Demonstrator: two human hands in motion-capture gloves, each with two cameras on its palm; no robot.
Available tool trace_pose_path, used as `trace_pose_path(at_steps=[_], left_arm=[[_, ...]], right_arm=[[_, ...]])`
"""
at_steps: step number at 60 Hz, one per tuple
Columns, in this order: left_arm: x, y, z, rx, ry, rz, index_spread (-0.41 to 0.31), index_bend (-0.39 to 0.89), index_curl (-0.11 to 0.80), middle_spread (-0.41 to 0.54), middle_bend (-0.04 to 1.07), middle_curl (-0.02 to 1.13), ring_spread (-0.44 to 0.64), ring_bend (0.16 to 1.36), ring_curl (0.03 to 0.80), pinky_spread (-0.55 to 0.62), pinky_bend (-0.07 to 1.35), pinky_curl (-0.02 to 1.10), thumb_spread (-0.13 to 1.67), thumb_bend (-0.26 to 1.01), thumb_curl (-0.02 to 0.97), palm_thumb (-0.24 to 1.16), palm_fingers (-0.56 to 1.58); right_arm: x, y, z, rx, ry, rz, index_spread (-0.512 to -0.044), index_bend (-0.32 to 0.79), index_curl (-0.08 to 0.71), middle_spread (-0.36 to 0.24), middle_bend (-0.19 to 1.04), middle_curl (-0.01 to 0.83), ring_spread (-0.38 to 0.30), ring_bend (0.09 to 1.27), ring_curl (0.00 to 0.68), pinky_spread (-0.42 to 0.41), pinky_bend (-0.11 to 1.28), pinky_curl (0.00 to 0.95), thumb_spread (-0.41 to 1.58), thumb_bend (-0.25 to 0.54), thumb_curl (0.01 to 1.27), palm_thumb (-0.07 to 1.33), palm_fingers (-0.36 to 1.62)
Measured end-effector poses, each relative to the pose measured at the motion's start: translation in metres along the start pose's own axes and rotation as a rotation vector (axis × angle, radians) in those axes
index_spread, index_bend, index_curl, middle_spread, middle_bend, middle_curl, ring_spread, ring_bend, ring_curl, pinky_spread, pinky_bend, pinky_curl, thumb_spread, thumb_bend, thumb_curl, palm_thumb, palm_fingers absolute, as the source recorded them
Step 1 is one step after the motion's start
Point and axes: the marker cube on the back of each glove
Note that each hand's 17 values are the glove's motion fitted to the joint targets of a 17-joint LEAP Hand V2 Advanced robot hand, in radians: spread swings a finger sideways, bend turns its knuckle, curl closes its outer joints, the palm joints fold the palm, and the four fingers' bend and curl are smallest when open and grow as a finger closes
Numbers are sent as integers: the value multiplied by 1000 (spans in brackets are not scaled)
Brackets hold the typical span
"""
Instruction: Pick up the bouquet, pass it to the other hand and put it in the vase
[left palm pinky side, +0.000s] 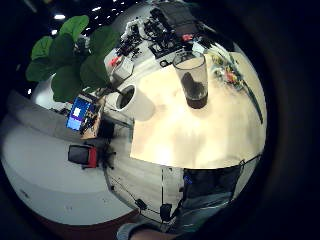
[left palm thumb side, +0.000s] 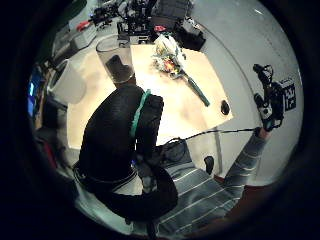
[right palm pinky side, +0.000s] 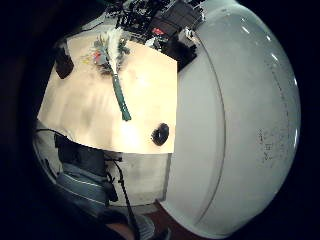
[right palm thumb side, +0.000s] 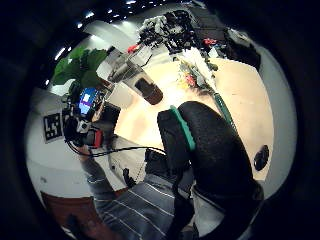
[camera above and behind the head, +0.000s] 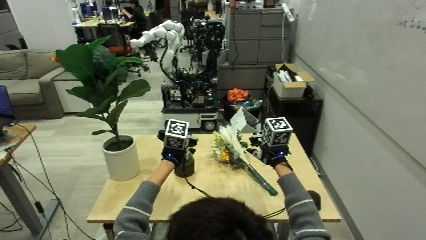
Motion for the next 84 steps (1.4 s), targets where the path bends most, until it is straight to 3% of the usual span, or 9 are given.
trace_pose_path(at_steps=[4,10,27,39,54,68,73,84], left_arm=[[-4,4,4,-40,10,-12,-17,162,76,165,123,34,230,421,101,241,408,124,634,75,63,147,181],[-10,3,11,-80,72,-38,-16,164,129,224,141,65,319,482,147,316,451,181,879,55,106,156,127],[-8,5,22,-157,157,-56,-14,167,229,276,168,134,400,548,195,376,486,256,1091,-16,192,159,61],[7,3,27,-238,203,-13,6,139,257,286,183,175,418,569,214,384,501,286,1085,-32,220,108,23],[23,-3,13,-232,198,7,35,119,237,310,191,224,432,606,231,401,533,311,1047,-26,246,75,-32],[35,4,9,-228,201,30,40,125,231,322,184,251,440,609,238,407,534,320,1036,-25,264,69,-43],[40,15,3,-239,196,47,41,127,229,325,184,257,447,606,238,408,534,321,1029,-25,269,67,-45],[47,14,15,-213,196,82,41,128,228,334,180,265,453,604,238,409,533,323,1025,-25,276,66,-45]], right_arm=[[-3,2,-1,-10,-3,2,-241,185,106,-47,274,113,9,250,85,118,326,118,665,213,74,332,367],[-6,0,-1,-18,3,-11,-308,176,167,-52,269,167,12,249,127,159,315,170,949,211,109,357,334],[-21,-3,-18,-58,-37,-17,-353,157,238,-47,240,257,27,262,192,193,283,240,1223,137,170,365,325],[-26,2,-19,-92,-48,-14,-354,135,249,-39,235,300,30,272,225,198,282,275,1263,81,194,372,304],[-29,4,-33,-91,-61,-9,-352,105,223,-18,232,333,45,324,263,199,330,315,1222,10,227,396,261],[-6,-21,-38,-120,-56,127,-276,60,163,60,199,343,128,472,312,231,515,371,1139,-14,270,477,329],[19,-49,-29,-94,-83,186,-257,57,146,72,191,345,137,506,324,237,588,389,1118,-17,279,491,337],[53,-65,-5,-133,-147,327,-210,66,123,89,217,360,126,575,343,240,652,399,1101,-20,293,508,381]])
